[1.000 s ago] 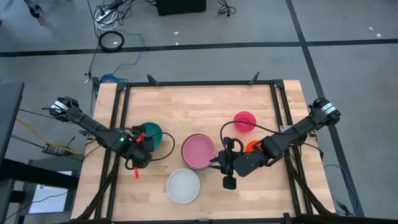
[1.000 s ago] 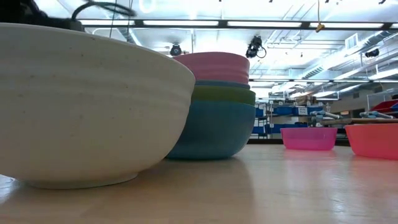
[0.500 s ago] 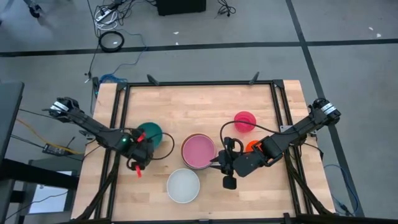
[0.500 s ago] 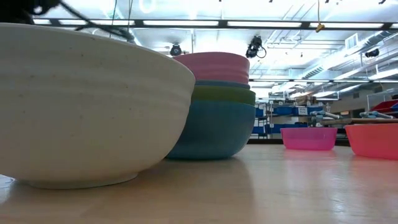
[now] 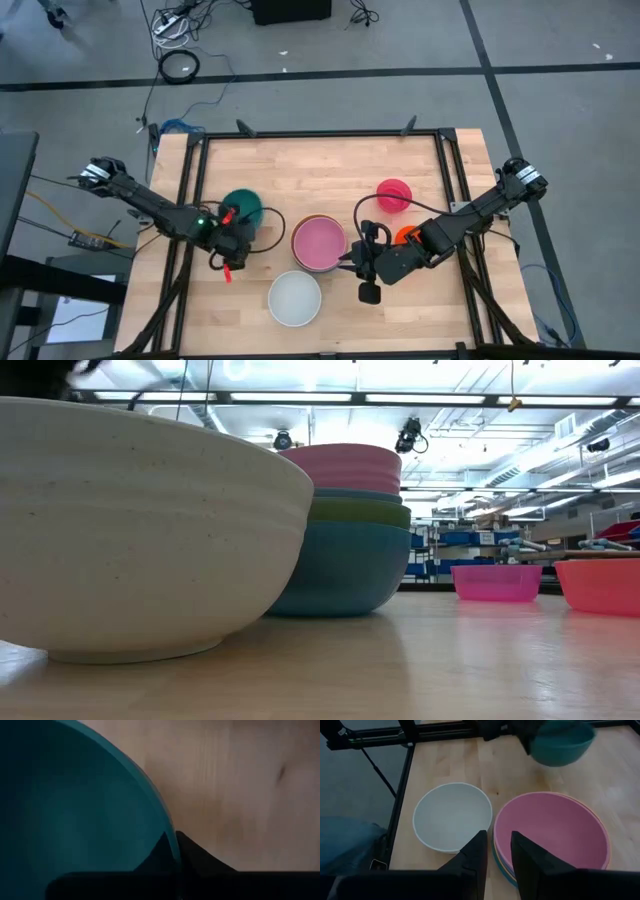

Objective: Nest bowls inside each other
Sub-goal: Stack the dark green bowl on top of the pink bowl, then stack the white bowl on top of the pine green bowl, then stack the orange bowl on top of the white bowl

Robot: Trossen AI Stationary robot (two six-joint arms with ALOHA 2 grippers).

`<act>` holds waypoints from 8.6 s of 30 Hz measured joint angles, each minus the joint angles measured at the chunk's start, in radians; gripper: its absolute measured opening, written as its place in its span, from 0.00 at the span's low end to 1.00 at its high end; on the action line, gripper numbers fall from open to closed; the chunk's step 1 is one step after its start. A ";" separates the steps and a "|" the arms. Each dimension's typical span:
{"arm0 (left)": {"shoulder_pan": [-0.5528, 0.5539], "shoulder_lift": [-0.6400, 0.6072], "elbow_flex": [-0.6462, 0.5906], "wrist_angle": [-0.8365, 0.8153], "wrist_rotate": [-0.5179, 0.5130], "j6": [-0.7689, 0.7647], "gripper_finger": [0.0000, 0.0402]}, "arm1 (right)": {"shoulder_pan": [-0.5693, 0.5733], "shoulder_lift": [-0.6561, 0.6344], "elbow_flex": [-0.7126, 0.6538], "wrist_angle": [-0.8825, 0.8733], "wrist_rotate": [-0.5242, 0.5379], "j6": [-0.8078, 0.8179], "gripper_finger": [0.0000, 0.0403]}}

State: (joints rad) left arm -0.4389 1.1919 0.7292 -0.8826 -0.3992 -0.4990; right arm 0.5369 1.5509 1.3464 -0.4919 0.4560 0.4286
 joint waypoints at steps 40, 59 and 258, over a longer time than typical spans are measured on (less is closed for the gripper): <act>0.021 0.301 0.550 0.334 0.128 0.348 0.31 | 0.078 0.000 0.000 -0.143 0.131 0.140 0.18; 0.023 0.440 0.553 0.325 0.237 0.232 0.32 | 0.083 0.000 0.000 -0.143 0.131 0.143 0.18; -0.244 0.210 0.900 -0.688 -0.449 -0.519 0.47 | -0.022 0.001 -0.361 -0.515 -0.146 0.960 0.18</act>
State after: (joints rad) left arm -0.6830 1.4016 1.6294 -1.5709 -0.8484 -1.0177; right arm 0.5152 1.5518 0.9852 -1.0065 0.3101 1.3883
